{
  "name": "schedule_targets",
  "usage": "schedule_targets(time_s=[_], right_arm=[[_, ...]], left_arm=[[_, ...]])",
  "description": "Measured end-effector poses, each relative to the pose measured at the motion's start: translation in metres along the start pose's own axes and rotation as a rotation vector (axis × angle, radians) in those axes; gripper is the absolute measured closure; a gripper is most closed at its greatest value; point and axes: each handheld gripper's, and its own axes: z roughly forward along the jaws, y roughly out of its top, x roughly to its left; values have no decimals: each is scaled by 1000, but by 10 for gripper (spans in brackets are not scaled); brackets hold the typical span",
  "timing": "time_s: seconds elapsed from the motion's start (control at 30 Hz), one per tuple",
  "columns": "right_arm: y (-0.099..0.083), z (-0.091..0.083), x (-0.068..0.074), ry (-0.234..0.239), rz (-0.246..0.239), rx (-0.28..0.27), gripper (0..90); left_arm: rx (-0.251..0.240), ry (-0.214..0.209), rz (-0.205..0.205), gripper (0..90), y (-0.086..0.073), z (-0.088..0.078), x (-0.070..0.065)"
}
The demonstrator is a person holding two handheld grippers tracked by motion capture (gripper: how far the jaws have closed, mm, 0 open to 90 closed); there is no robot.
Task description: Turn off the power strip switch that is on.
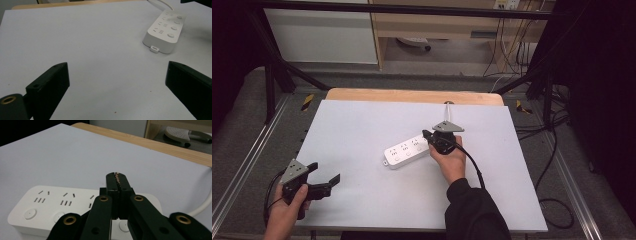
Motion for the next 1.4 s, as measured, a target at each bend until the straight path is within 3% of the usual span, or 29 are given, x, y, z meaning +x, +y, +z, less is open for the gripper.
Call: schedule_targets(time_s=[0.47,0.77,1.4], right_arm=[[-12,13,9,19,-7,29,900],[-17,10,13,27,41,46,900],[-28,7,23,12,0,34,900]], left_arm=[[-1,-1,1,53,0,-1,1],[-1,0,-1,53,0,0,1],[-1,0,1,53,0,0,1]])
